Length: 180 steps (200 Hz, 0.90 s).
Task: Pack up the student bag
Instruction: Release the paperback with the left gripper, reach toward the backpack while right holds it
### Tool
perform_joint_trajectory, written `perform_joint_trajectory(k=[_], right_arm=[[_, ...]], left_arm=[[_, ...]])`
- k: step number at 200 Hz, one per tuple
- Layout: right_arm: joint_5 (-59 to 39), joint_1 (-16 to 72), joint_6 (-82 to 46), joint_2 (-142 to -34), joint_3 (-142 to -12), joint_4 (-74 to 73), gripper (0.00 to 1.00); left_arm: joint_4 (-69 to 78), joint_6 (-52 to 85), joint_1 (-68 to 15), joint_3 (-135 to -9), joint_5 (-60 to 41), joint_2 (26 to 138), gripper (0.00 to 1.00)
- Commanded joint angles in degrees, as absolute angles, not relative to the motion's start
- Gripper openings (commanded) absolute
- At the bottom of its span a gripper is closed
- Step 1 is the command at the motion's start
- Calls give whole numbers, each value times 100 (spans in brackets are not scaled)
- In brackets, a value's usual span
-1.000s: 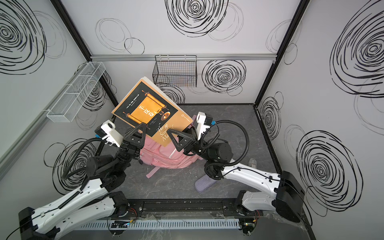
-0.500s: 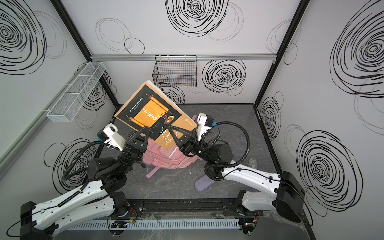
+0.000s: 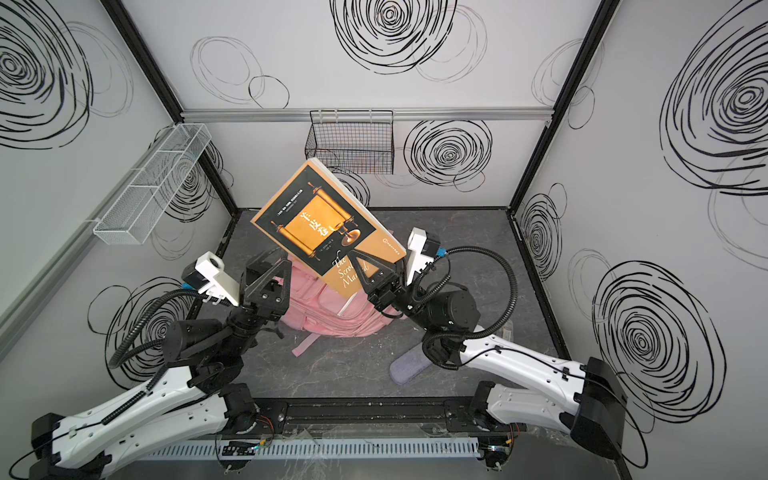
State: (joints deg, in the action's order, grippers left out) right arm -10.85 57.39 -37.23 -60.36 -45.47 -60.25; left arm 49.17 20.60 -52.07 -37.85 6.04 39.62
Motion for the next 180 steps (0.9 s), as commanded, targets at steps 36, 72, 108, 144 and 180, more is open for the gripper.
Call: perform_joint_trajectory(k=[36,72,108,144,180], right_arm=[[-73,5709,-2791,-5095,-4477,-5144,0],[465,5671,-2437,-4624,-4470,-4277,0],[983,5525,-2267,-4254,-4624,-3086,0],[911,5280,-2497,-4052,-4575,-2802,0],[833,5135,-2653,-4034,-4645,-2566,0]], left_arm=[[2978,523,-5195,-4030,1799,3388,72],[1790,517,-5186,-4265,2083,3538,73],[918,800,-5190,-4380,1887,3899,75],[541,1059,-5187,-4491,1597,4382,78],[347,1192,-5194,-4583,1490,4801,79]])
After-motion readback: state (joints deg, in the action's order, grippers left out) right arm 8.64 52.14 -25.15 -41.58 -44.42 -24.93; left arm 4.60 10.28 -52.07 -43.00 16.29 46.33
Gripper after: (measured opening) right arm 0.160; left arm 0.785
